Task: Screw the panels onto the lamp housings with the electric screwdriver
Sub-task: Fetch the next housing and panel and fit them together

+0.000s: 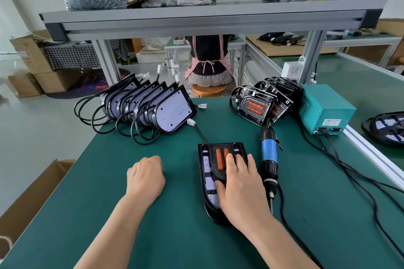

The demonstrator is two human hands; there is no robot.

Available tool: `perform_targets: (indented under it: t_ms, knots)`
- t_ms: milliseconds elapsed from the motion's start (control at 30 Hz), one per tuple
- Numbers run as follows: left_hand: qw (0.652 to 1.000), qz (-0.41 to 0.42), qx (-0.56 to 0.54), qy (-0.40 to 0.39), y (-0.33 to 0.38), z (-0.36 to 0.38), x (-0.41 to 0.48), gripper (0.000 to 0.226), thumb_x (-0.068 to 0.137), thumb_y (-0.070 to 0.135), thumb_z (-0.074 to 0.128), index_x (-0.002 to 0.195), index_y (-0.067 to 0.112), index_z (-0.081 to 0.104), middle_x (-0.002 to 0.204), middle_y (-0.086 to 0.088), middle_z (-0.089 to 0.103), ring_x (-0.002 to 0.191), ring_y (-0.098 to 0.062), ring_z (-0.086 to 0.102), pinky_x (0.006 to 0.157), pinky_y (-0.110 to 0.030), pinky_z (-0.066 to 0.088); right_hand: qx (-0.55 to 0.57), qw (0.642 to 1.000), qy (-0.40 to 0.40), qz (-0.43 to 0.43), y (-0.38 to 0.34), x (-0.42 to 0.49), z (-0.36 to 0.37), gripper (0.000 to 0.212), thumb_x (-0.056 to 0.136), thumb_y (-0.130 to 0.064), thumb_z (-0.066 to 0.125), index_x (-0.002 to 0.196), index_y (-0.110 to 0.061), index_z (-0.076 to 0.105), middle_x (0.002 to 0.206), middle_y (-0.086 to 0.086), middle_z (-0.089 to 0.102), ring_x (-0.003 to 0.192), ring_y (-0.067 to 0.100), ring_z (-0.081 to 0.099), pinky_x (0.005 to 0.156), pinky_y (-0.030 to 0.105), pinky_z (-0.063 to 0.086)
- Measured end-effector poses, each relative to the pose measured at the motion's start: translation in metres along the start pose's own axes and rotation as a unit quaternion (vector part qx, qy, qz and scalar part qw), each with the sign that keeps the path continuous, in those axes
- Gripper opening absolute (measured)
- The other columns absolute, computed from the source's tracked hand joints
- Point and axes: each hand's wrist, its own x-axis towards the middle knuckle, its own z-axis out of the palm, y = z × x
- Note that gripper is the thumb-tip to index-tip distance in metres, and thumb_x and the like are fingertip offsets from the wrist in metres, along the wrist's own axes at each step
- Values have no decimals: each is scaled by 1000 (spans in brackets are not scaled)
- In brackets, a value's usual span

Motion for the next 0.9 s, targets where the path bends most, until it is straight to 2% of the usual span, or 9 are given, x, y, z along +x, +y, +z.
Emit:
perform_targets:
  t_ms: [267,433,533,600,667,733,767,833,900]
  knots:
    - [996,45,78,2,1,-1,-3,36,82,-5,41,109,14,55,102,-4,54,95,-26,52,90,-33,39,-12,1000,-6,-2,-1,-4,0,75,104,-48,37,161,-10,7,166,10,17,154,35,5,125,39,11]
    - [991,78,107,-5,0,-5,0,34,77,-8,43,100,15,54,93,0,50,92,-23,50,88,-31,38,-4,1000,-7,-9,3,-5,-1,76,104,-50,36,162,-11,5,167,8,15,154,33,5,126,39,8]
    - [989,90,114,-5,-2,-5,1,32,77,-8,44,95,16,55,91,1,51,89,-23,50,85,-30,37,39,999,-9,-5,6,-8,-7,80,101,-61,34,162,-16,7,168,5,12,155,30,2,124,38,9]
    - [988,98,118,-6,-3,-6,2,30,79,-5,44,96,17,57,93,1,54,92,-22,52,84,-30,38,91,996,-2,9,7,-8,-15,85,96,-69,29,162,-18,13,168,3,14,155,25,4,125,38,8]
    - [988,103,115,-10,-2,-7,3,26,81,-1,44,96,16,57,94,1,54,93,-22,52,84,-30,37,156,987,41,29,15,0,-25,83,93,-70,32,156,-16,32,161,3,31,151,21,19,123,37,18]
    - [992,105,66,8,0,-7,0,19,83,1,44,93,14,53,92,-1,54,89,-24,51,83,-32,37,171,977,112,62,31,15,-34,66,94,-63,43,140,-16,50,142,2,48,135,21,37,109,38,35]
    - [994,104,15,33,2,-6,-3,15,85,1,44,90,14,50,89,-2,54,85,-25,50,79,-34,37,160,974,133,89,42,24,-38,58,93,-59,50,133,-17,53,134,3,49,126,23,41,100,39,39]
    - [985,84,-127,76,9,-6,-11,13,89,4,47,84,16,47,79,-2,56,74,-24,50,66,-35,37,133,971,123,154,64,44,-43,54,90,-55,62,125,-15,49,125,8,46,115,30,44,86,42,42]
    - [960,44,-265,73,20,-8,-17,17,88,8,55,77,20,49,70,2,58,65,-16,52,52,-30,39,103,970,64,211,80,60,-42,64,86,-55,70,123,-11,41,121,11,45,105,35,49,79,41,41]
